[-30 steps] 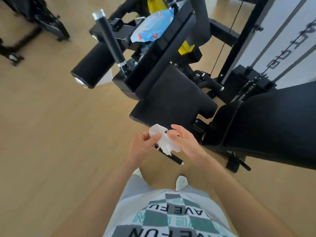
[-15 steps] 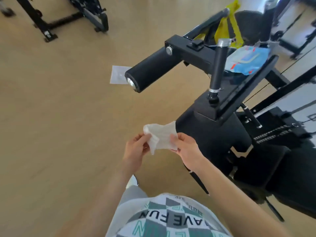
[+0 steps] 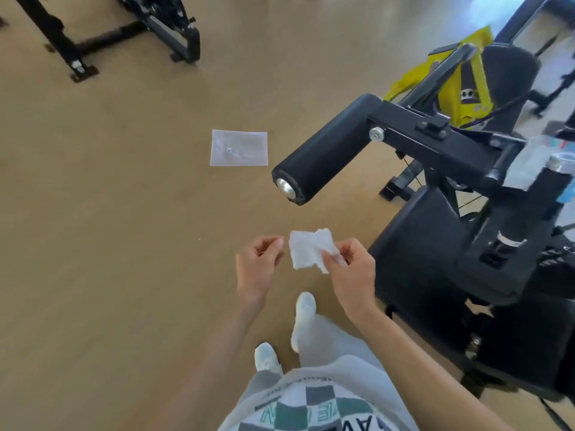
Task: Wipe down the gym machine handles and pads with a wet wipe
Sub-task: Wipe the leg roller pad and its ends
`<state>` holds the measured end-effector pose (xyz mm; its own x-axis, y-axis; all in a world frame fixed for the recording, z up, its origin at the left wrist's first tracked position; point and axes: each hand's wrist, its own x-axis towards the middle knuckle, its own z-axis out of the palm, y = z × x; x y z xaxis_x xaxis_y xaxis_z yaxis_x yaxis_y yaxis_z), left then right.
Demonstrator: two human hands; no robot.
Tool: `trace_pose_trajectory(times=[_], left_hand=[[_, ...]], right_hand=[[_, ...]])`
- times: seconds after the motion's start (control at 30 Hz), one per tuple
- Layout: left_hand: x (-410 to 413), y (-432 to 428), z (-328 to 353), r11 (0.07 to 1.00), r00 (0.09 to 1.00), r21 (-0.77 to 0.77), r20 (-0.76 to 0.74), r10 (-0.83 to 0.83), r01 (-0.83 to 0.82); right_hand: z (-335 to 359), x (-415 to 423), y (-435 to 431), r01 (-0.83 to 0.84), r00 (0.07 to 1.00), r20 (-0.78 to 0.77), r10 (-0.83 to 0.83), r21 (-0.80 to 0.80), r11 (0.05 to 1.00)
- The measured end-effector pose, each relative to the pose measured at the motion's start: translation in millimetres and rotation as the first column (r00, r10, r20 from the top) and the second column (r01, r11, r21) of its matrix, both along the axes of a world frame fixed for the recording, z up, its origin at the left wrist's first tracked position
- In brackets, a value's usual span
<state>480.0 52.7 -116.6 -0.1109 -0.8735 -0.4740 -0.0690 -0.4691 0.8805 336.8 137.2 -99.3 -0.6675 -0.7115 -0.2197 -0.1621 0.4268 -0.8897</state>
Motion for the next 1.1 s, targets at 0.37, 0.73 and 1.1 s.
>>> trace_pose_trajectory(times=[0.37,0.73,1.1], left_hand=[[-63,-169,14,0.761,0.761,-0.154,-0.073,-0.645,0.630],[-144,-302,12,0.731,0.731,-0.028,0.053,-0.680,0.682],[-204,-437,-16,0.361,0.375,-0.104,0.251,-0.892,0.927]], right_hand=[[13,-87,-156,-0.112,0.981,0.150,0.125,-0.092,0.989],[-21,-144,-241,0.233,0.543,0.832,-0.113,-0.020,0.972],[-42,-135,-329,0.227,0.935,0.237,-0.263,0.167,0.959]])
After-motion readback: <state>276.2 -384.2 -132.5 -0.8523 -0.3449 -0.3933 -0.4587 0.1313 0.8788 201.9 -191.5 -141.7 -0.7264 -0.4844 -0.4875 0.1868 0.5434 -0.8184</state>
